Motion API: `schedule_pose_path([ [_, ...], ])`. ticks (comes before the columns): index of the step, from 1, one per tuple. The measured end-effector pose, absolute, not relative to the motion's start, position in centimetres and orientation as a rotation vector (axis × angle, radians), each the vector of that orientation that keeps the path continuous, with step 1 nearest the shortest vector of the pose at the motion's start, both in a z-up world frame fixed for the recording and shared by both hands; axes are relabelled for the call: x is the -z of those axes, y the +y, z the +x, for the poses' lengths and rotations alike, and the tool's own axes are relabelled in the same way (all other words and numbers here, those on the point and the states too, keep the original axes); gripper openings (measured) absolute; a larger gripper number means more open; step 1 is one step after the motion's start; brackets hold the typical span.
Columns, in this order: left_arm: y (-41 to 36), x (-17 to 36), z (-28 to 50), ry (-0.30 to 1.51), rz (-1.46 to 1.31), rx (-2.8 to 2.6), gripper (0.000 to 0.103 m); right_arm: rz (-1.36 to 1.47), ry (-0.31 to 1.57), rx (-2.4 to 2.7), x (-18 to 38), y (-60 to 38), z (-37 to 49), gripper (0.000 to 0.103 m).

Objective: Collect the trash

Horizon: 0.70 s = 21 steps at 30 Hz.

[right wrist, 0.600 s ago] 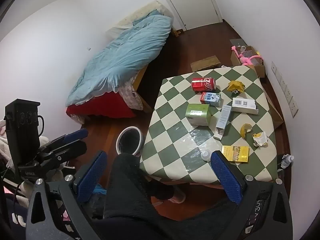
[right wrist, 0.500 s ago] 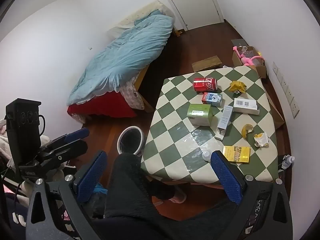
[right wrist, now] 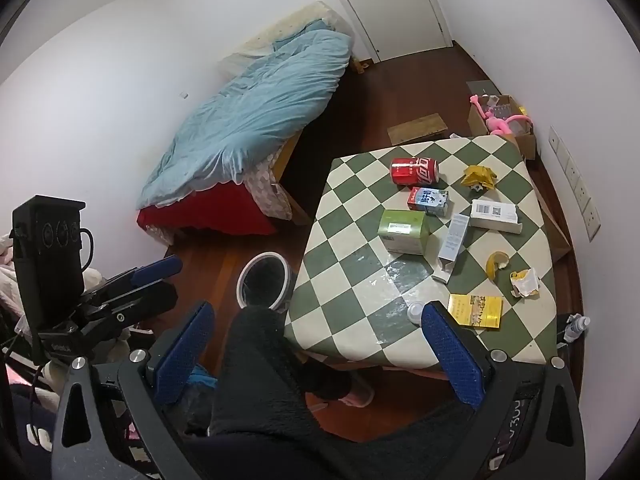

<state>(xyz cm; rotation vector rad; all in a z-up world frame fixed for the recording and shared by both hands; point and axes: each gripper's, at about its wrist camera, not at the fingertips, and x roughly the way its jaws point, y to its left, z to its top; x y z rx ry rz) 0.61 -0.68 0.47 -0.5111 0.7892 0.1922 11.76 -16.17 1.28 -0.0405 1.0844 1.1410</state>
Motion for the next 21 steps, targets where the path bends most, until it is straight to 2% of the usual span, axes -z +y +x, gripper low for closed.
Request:
schedule_pose_path([
  [21,0.2,-0.3,-0.2,0.764,-0.539,-0.222,0.103,-0.044,1.077,-1.155,-2.2,-15.4,11.7,0.103],
])
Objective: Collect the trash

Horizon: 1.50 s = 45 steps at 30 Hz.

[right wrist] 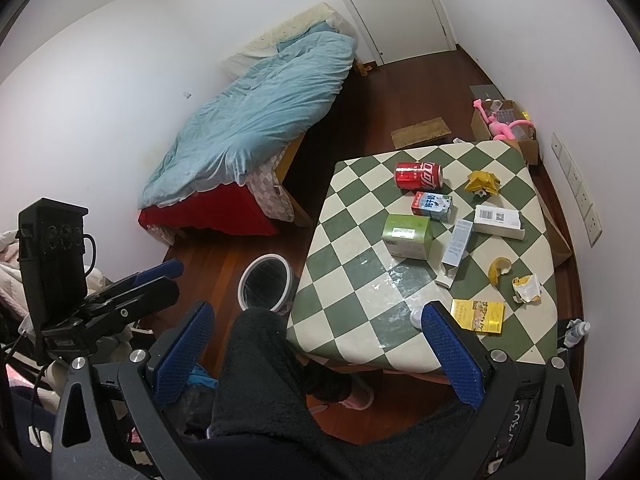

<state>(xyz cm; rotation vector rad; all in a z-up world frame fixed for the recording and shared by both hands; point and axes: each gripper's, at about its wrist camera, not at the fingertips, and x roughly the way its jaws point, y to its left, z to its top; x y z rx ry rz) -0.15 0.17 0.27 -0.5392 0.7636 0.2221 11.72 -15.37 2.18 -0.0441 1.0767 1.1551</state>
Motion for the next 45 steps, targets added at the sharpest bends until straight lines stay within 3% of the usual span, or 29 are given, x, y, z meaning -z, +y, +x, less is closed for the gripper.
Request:
schedule_pose_path([
  [45,-0.14,-0.92,-0.62,0.743,-0.517,-0.197,0.103,-0.051,1.059,-1.152,-2.44,-15.05,11.57,0.103],
])
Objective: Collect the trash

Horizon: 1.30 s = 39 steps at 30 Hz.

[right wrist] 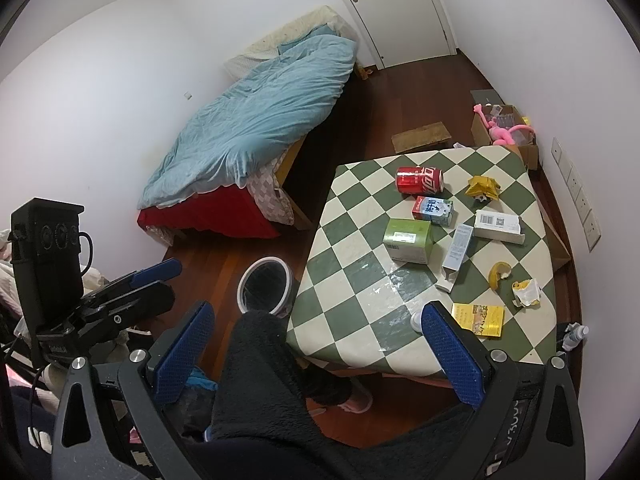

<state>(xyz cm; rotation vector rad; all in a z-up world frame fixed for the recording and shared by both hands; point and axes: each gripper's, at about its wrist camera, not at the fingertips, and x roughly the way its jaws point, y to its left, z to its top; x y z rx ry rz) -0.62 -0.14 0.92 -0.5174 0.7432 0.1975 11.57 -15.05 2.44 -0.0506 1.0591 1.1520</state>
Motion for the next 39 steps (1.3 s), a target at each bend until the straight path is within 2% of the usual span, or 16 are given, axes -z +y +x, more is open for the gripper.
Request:
schedule_pose_path([
  [15,-0.2,-0.8,-0.5,0.744,-0.508,-0.221,0.103,-0.049,1.056,-1.152,-2.5,-15.0,11.4,0.103],
  [21,0.4,2.6,2.4,0.805,-0.31,-0.532,0.103,0.002,1.036,-0.979,-1.1,-15.3,13.4,0.103],
  [26,2.7,10.7,6.6,0.932,-0.249,-0.695,0.103,0.029,1.103,-0.747,5.0,-15.5,17.8,0.103],
  [31,3.8,20.5,9.2,1.095,-0.272,-0.73,0.103,-0.068,1.254,-0.629,15.5,-14.3,21.2,0.103],
  [34,4.3,24.0,9.8,1.157,-0.301,-0.747,0.103,-0.192,1.338,-0.621,21.2,-12.8,22.4,0.103],
  [39,3.1,28.1,11.2,1.204,-0.303,-0.77,0.103,-0.589,1.387,-0.688,28.0,-9.6,23.1,0.103],
])
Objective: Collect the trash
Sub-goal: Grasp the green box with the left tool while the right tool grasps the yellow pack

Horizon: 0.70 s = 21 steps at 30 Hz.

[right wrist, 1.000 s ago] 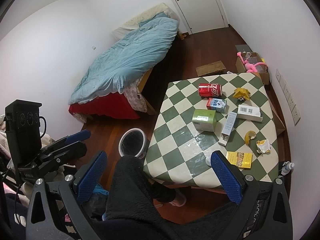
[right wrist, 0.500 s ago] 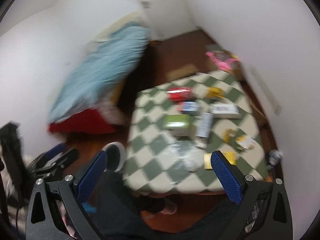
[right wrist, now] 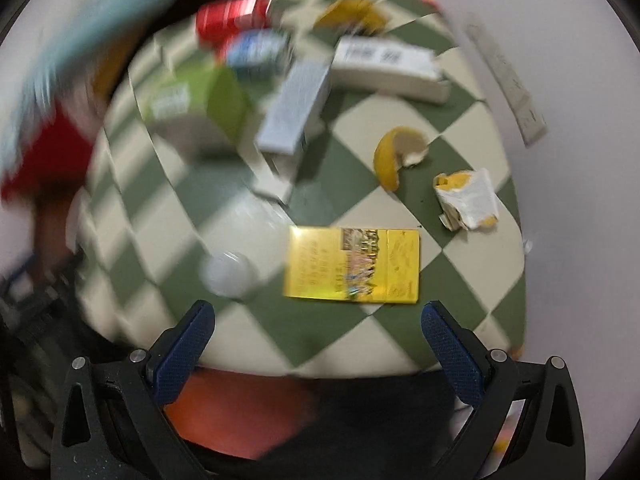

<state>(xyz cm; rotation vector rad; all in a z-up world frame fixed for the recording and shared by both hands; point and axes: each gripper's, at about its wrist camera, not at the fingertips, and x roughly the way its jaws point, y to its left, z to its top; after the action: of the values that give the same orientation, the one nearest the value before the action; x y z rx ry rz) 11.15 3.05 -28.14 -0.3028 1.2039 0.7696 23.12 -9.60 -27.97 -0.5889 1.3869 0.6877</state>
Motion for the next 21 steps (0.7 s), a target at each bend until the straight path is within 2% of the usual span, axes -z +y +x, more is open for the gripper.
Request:
schedule_pose_path([
  [7,1.3,31.8,12.7,1.276,-0.347,-0.735,0.103,-1.158,1.281,-0.856,32.4,-6.4,22.0,0.099],
  [10,0.7,32.6,13.2,1.296,-0.349,-0.713,0.103,-1.266,1.253,-0.907,33.5,-5.5,22.3,0.098],
  [12,0.5,33.0,13.5,1.306,-0.347,-0.702,0.103,-1.283,1.263,-0.962,34.0,-5.0,22.7,0.097],
  [14,0.4,33.1,13.5,1.314,-0.343,-0.693,0.103,-1.28,1.297,-1.026,34.7,-4.7,23.0,0.088],
  [16,0.5,33.1,13.6,1.314,-0.341,-0.687,0.103,-1.234,1.359,-1.031,35.1,-4.8,23.6,0.083],
  [17,0.6,33.0,13.5,1.315,-0.339,-0.685,0.103,-1.194,1.374,-1.023,34.7,-4.7,23.9,0.079],
  [21,0.9,33.1,13.3,1.312,-0.338,-0.678,0.103,-0.899,1.483,-0.859,33.6,-5.9,26.6,0.078],
])
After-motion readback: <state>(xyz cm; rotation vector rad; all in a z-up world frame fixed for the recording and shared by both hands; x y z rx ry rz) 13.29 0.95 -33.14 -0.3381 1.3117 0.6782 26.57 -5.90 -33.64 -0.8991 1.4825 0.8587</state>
